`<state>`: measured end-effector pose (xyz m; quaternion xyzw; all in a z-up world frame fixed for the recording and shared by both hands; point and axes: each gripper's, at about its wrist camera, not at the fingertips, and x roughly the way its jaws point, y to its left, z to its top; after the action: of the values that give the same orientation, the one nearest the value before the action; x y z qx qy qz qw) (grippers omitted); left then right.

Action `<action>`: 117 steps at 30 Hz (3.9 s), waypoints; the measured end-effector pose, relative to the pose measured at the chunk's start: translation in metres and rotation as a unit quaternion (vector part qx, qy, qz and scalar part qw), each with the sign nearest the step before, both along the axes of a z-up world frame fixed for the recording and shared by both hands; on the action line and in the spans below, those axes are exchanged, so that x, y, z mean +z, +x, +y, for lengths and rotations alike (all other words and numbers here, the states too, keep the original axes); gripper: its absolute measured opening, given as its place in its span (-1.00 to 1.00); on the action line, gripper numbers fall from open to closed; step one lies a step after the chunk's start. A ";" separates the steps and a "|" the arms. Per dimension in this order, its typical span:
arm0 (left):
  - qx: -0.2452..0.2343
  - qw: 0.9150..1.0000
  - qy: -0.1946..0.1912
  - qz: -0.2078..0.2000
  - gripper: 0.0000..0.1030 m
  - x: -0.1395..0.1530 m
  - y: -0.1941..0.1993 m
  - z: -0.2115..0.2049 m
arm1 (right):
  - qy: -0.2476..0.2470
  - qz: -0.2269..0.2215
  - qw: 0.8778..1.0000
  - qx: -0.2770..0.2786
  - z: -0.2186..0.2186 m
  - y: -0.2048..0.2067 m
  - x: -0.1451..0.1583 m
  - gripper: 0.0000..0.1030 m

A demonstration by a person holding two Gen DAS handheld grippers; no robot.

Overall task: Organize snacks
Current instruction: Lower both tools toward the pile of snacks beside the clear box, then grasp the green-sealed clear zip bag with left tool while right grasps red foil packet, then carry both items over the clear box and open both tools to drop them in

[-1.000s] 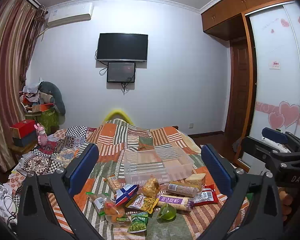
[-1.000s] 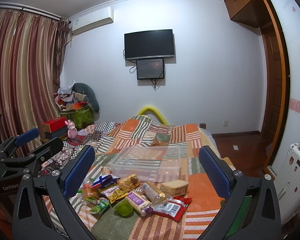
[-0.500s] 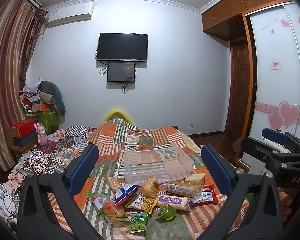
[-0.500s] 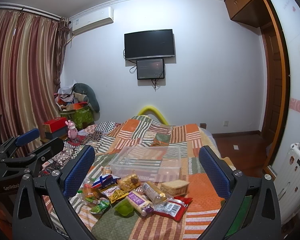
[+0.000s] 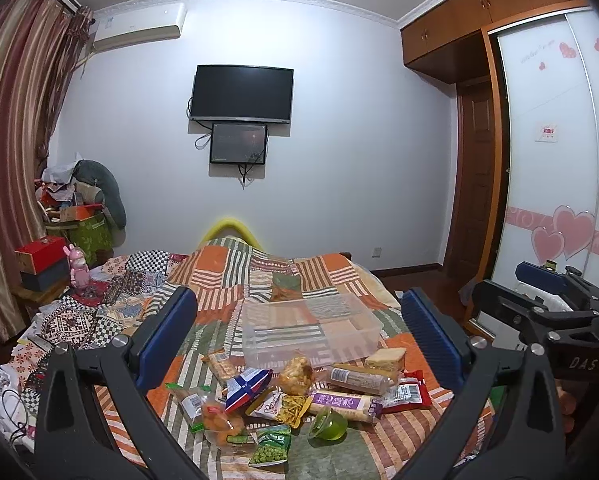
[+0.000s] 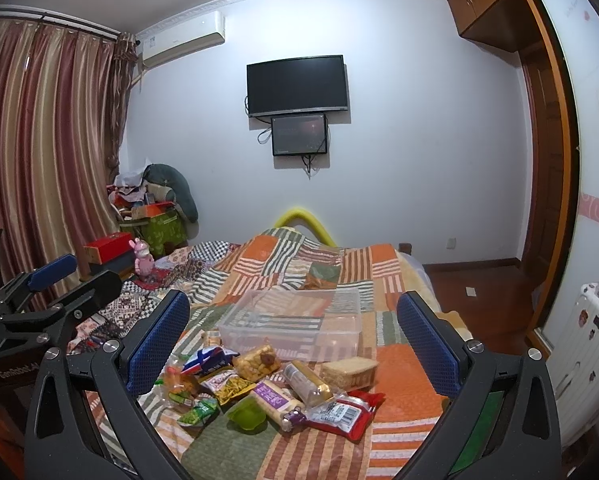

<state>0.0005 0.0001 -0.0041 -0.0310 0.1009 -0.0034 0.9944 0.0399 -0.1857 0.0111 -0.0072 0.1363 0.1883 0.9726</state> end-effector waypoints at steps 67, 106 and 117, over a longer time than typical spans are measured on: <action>0.048 0.915 -0.110 0.385 0.22 -0.232 0.188 0.156 | -0.064 0.343 0.937 -0.024 -0.013 0.128 -0.154 0.69; 0.055 0.955 -0.064 0.285 -0.09 -0.146 0.152 0.143 | -0.069 0.286 0.954 -0.057 -0.039 0.102 -0.123 0.05; 0.023 0.968 -0.054 0.245 -0.09 -0.107 0.160 0.116 | -0.044 0.222 0.972 -0.055 -0.040 0.111 -0.081 0.05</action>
<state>0.1604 0.1156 -0.1111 -0.0863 0.3399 0.0216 0.9362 0.1513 -0.2260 -0.0700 -0.0005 0.3573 0.1251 0.9256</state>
